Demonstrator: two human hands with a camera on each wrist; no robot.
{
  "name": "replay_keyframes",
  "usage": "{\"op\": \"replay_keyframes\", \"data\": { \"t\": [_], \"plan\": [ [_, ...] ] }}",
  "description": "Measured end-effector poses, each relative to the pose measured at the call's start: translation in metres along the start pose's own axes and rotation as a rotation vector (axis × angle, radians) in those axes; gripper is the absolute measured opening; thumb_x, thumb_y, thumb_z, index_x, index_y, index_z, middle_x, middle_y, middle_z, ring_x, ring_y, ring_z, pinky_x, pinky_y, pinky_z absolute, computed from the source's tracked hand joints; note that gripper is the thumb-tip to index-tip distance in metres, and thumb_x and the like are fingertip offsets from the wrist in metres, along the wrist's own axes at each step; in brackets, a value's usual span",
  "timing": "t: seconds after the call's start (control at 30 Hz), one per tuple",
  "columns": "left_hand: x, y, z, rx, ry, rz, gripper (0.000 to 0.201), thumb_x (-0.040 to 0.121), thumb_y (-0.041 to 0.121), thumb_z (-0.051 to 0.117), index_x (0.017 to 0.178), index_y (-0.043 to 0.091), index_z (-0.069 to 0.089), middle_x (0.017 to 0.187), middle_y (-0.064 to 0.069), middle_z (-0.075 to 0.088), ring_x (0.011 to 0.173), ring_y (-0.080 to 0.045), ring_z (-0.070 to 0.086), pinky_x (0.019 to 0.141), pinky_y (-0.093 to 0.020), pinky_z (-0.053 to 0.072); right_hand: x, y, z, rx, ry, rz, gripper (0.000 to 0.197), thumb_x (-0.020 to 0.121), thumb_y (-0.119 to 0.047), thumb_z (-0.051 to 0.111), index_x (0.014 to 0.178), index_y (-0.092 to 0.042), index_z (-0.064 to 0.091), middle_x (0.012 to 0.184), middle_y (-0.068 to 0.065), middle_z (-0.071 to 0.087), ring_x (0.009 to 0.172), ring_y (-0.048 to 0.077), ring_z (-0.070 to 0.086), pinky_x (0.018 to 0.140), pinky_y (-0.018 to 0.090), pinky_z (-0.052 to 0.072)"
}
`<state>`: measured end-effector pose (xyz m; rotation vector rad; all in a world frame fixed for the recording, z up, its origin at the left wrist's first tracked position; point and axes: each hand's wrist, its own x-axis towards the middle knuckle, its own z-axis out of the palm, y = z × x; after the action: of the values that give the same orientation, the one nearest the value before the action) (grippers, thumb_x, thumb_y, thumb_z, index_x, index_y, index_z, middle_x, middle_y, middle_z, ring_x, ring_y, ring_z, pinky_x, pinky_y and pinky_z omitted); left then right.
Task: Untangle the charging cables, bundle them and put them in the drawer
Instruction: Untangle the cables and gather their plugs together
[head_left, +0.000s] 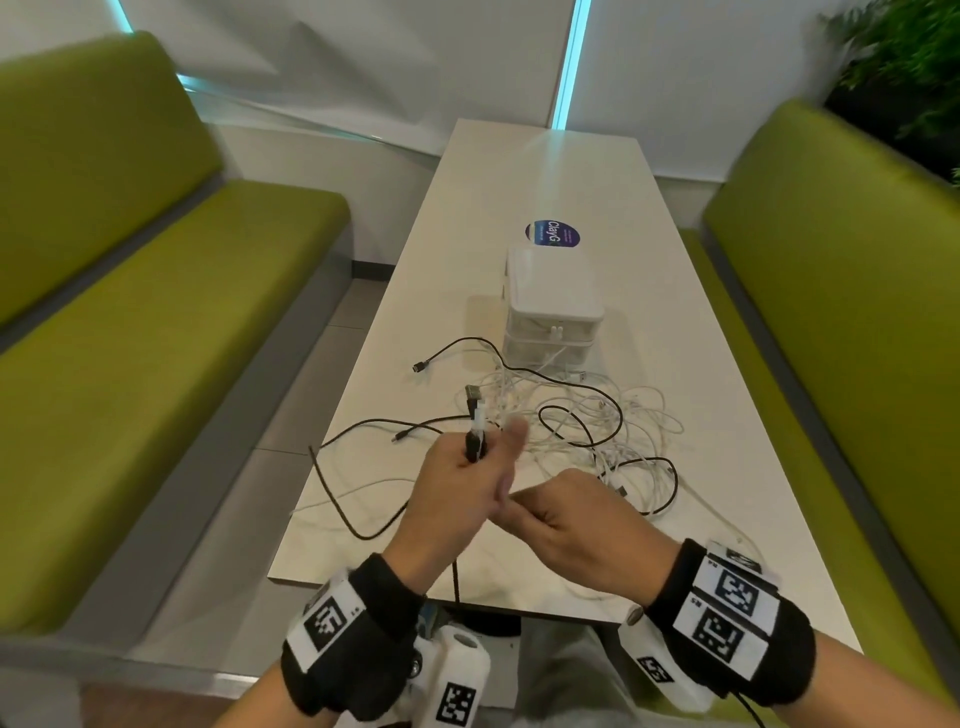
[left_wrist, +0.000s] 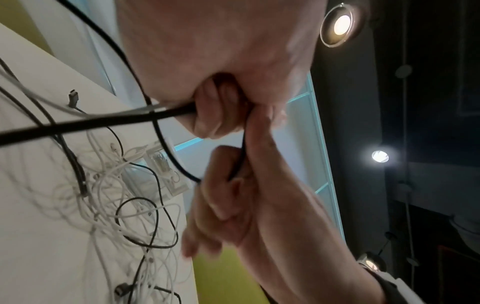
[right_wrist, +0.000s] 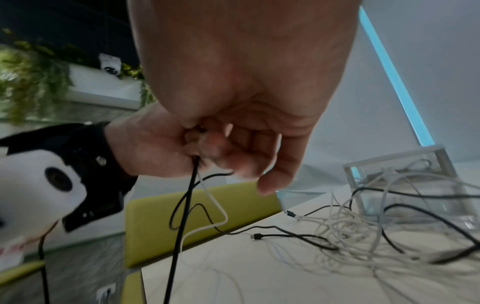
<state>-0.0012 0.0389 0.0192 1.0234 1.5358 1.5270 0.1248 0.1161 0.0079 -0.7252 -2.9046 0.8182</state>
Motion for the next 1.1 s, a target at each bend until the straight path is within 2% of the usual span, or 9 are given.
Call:
{"op": "replay_keyframes", "data": {
  "t": [0.13, 0.23, 0.3, 0.4, 0.47, 0.57, 0.63, 0.83, 1.1],
  "plan": [
    [0.001, 0.008, -0.016, -0.187, 0.103, 0.012, 0.055, 0.093, 0.056, 0.032, 0.052, 0.019, 0.031, 0.052, 0.001, 0.026, 0.052, -0.016, 0.029, 0.047, -0.024, 0.028, -0.006, 0.006, 0.006, -0.131, 0.116, -0.208, 0.058, 0.093, -0.065, 0.035, 0.082, -0.022, 0.071, 0.109, -0.007, 0.055, 0.103, 0.007, 0.047, 0.078, 0.026, 0.043],
    [0.006, 0.017, -0.039, -0.23, 0.114, 0.045, 0.059, 0.097, 0.051, 0.031, 0.05, 0.015, 0.032, 0.053, -0.006, 0.034, 0.052, -0.023, 0.047, 0.052, -0.03, 0.046, -0.01, 0.002, 0.003, 0.256, -0.128, -0.102, 0.044, 0.095, -0.055, 0.049, 0.083, -0.017, 0.069, 0.088, -0.007, 0.067, 0.082, 0.004, 0.064, 0.078, 0.032, 0.051],
    [0.005, 0.022, -0.051, -0.246, 0.071, -0.007, 0.06, 0.096, 0.053, 0.036, 0.051, 0.014, 0.03, 0.052, -0.005, 0.031, 0.04, -0.022, 0.039, 0.051, -0.034, 0.051, -0.008, 0.001, 0.001, 0.345, -0.267, -0.012, 0.044, 0.092, -0.055, 0.054, 0.082, -0.016, 0.071, 0.083, -0.004, 0.071, 0.075, 0.006, 0.068, 0.077, 0.03, 0.054],
    [-0.002, 0.026, -0.061, -0.212, 0.026, -0.075, 0.062, 0.095, 0.057, 0.04, 0.054, 0.013, 0.027, 0.052, -0.003, 0.023, 0.036, -0.014, 0.02, 0.037, -0.022, 0.035, 0.006, 0.007, 0.006, 0.181, -0.242, -0.046, 0.025, 0.09, -0.043, 0.061, 0.09, -0.021, 0.072, 0.091, -0.008, 0.069, 0.084, 0.006, 0.063, 0.081, 0.034, 0.054],
    [-0.008, 0.025, -0.063, -0.158, 0.026, -0.082, 0.06, 0.092, 0.057, 0.039, 0.052, 0.014, 0.027, 0.052, -0.002, 0.022, 0.037, -0.013, 0.017, 0.037, -0.018, 0.025, 0.027, 0.012, 0.014, 0.105, -0.087, -0.007, 0.016, 0.091, -0.026, 0.059, 0.103, -0.022, 0.069, 0.101, -0.007, 0.066, 0.089, 0.008, 0.062, 0.082, 0.035, 0.053],
    [-0.015, 0.023, -0.065, -0.13, 0.047, -0.091, 0.06, 0.091, 0.057, 0.038, 0.049, 0.015, 0.027, 0.05, -0.001, 0.02, 0.04, -0.013, 0.014, 0.038, -0.016, 0.021, 0.064, 0.017, 0.034, -0.079, 0.086, 0.053, 0.047, 0.093, -0.02, 0.055, 0.138, -0.018, 0.045, 0.137, 0.003, 0.046, 0.122, 0.02, 0.049, 0.097, 0.034, 0.046],
    [-0.016, 0.024, -0.068, -0.144, 0.074, -0.097, 0.06, 0.09, 0.057, 0.039, 0.05, 0.015, 0.025, 0.051, -0.001, 0.019, 0.04, -0.012, 0.013, 0.038, -0.015, 0.02, 0.083, 0.019, 0.049, -0.178, 0.01, 0.131, 0.062, 0.094, -0.019, 0.055, 0.149, -0.013, 0.027, 0.147, 0.009, 0.036, 0.133, 0.026, 0.037, 0.104, 0.036, 0.038],
    [-0.016, 0.025, -0.075, -0.158, 0.074, -0.093, 0.059, 0.089, 0.056, 0.039, 0.049, 0.014, 0.025, 0.049, 0.0, 0.02, 0.038, -0.011, 0.014, 0.038, -0.014, 0.02, 0.098, 0.02, 0.072, -0.248, 0.023, 0.179, 0.027, 0.093, 0.0, 0.044, 0.112, -0.006, 0.064, 0.109, 0.013, 0.064, 0.105, 0.029, 0.056, 0.084, 0.032, 0.042],
    [-0.017, 0.019, -0.075, -0.177, 0.063, -0.081, 0.058, 0.092, 0.054, 0.039, 0.05, 0.015, 0.027, 0.05, 0.0, 0.021, 0.038, -0.011, 0.015, 0.037, -0.016, 0.02, 0.07, 0.028, 0.041, -0.042, 0.675, -0.044, 0.013, 0.091, -0.013, 0.065, 0.101, -0.013, 0.073, 0.082, 0.002, 0.068, 0.077, 0.022, 0.059, 0.069, 0.037, 0.051]
  ]
}}
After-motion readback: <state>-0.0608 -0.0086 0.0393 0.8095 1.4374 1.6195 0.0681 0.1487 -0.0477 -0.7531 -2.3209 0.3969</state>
